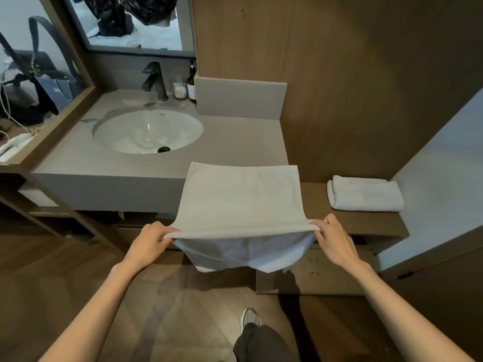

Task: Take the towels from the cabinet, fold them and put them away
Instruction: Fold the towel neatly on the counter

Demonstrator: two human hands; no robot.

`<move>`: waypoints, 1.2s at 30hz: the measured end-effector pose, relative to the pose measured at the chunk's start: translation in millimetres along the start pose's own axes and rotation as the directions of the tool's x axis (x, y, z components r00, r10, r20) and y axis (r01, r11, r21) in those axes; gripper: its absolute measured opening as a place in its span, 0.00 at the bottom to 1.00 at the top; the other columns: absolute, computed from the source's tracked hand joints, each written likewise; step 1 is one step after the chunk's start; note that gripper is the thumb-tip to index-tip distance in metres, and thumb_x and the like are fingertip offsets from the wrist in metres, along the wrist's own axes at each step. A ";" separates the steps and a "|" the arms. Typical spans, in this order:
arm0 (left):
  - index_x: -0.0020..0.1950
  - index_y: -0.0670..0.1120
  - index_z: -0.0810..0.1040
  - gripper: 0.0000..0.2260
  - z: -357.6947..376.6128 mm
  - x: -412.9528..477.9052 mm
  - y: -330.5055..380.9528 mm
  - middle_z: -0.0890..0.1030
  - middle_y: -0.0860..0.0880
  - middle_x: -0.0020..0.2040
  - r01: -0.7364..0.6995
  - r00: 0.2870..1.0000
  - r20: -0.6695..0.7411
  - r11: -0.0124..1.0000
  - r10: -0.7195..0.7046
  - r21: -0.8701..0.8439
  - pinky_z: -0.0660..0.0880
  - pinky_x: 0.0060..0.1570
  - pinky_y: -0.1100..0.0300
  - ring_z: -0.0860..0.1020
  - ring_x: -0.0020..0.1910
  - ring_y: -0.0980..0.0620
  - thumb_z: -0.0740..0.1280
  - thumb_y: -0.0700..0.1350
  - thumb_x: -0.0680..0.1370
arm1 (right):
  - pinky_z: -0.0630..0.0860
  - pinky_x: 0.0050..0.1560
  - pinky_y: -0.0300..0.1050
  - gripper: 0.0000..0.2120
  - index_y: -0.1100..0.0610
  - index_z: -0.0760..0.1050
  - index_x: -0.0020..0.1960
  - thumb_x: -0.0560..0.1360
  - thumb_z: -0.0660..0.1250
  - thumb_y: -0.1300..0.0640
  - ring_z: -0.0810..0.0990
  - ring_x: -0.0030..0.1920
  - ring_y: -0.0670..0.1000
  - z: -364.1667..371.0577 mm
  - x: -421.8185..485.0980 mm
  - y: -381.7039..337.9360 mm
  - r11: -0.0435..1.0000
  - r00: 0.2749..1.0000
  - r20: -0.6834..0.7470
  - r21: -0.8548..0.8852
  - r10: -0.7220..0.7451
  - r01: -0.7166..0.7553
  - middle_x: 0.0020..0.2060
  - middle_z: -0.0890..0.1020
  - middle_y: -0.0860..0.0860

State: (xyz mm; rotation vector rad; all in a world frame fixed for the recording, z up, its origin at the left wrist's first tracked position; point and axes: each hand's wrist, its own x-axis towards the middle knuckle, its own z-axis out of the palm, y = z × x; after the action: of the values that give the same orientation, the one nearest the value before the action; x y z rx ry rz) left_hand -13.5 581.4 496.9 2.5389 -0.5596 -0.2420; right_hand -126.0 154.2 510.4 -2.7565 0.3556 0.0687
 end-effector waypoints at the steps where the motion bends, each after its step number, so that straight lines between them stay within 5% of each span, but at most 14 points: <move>1: 0.57 0.55 0.82 0.12 -1.5 -4.3 0.3 0.80 0.54 0.42 0.004 1.000 -0.010 1.000 -0.004 0.010 0.70 0.39 0.65 0.74 0.39 0.56 0.67 0.41 0.78 | 0.74 0.38 0.44 0.13 0.52 0.74 0.64 0.82 0.57 0.56 0.70 0.42 0.47 1.5 -6.7 -1.7 1.000 1.000 -0.007 0.014 0.019 -0.019 0.45 0.67 0.49; 11: 0.51 0.50 0.82 0.06 -18.7 10.4 -0.1 0.75 0.50 0.42 0.092 0.980 -0.172 0.995 -0.098 -0.041 0.65 0.40 0.60 0.71 0.47 0.51 0.66 0.44 0.79 | 0.70 0.36 0.41 0.10 0.54 0.75 0.58 0.81 0.57 0.56 0.72 0.44 0.48 -5.5 -14.8 -20.8 0.987 0.976 -0.187 0.136 0.109 -0.084 0.50 0.68 0.50; 16: 0.48 0.47 0.84 0.07 -38.0 56.3 -7.6 0.81 0.49 0.46 0.129 0.941 -0.277 0.963 -0.195 -0.238 0.69 0.49 0.56 0.74 0.52 0.48 0.69 0.48 0.77 | 0.73 0.52 0.43 0.09 0.57 0.78 0.56 0.80 0.62 0.56 0.73 0.54 0.46 -17.0 25.4 -32.9 0.930 0.915 -0.351 0.362 0.200 -0.064 0.62 0.71 0.51; 20: 0.38 0.41 0.76 0.13 -57.1 101.7 3.3 0.73 0.47 0.32 0.219 0.889 -0.245 0.828 -0.388 -0.517 0.63 0.34 0.60 0.70 0.35 0.51 0.68 0.49 0.77 | 0.72 0.38 0.43 0.13 0.59 0.75 0.42 0.78 0.66 0.50 0.76 0.36 0.48 -31.8 66.6 -47.8 0.747 0.866 -0.307 0.657 0.395 -0.108 0.36 0.78 0.55; 24: 0.41 0.42 0.73 0.12 -65.4 167.9 -6.2 0.65 0.45 0.33 0.209 0.864 -0.219 0.718 -0.454 -0.664 0.62 0.36 0.58 0.65 0.36 0.49 0.68 0.50 0.78 | 0.73 0.26 0.34 0.14 0.59 0.69 0.36 0.78 0.68 0.55 0.80 0.26 0.45 -40.1 119.1 -60.7 0.574 0.840 -0.285 0.818 0.461 -0.036 0.27 0.73 0.54; 30: 0.37 0.32 0.71 0.23 -83.8 284.5 -27.2 0.68 0.44 0.31 0.214 0.837 -0.240 0.699 -0.492 -0.683 0.73 0.41 0.53 0.68 0.34 0.49 0.71 0.52 0.75 | 0.81 0.41 0.41 0.08 0.60 0.75 0.41 0.77 0.68 0.57 0.86 0.37 0.52 -51.5 244.6 -62.3 0.417 0.823 -0.248 0.909 0.511 0.015 0.29 0.78 0.53; 36: 0.28 0.46 0.64 0.21 -94.3 392.1 -28.3 0.67 0.45 0.28 0.293 0.795 -0.240 0.700 -0.557 -0.651 0.66 0.36 0.54 0.65 0.31 0.46 0.70 0.49 0.75 | 0.81 0.50 0.47 0.08 0.58 0.76 0.41 0.78 0.67 0.56 0.85 0.39 0.50 -60.7 359.3 -56.3 0.444 0.814 -0.213 0.894 0.541 -0.061 0.32 0.83 0.53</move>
State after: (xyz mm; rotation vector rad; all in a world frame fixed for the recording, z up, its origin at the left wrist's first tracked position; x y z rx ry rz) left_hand 374.5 475.7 538.4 1.9660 0.2868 -0.0092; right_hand 236.0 98.4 553.3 -1.5999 0.7872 -0.5719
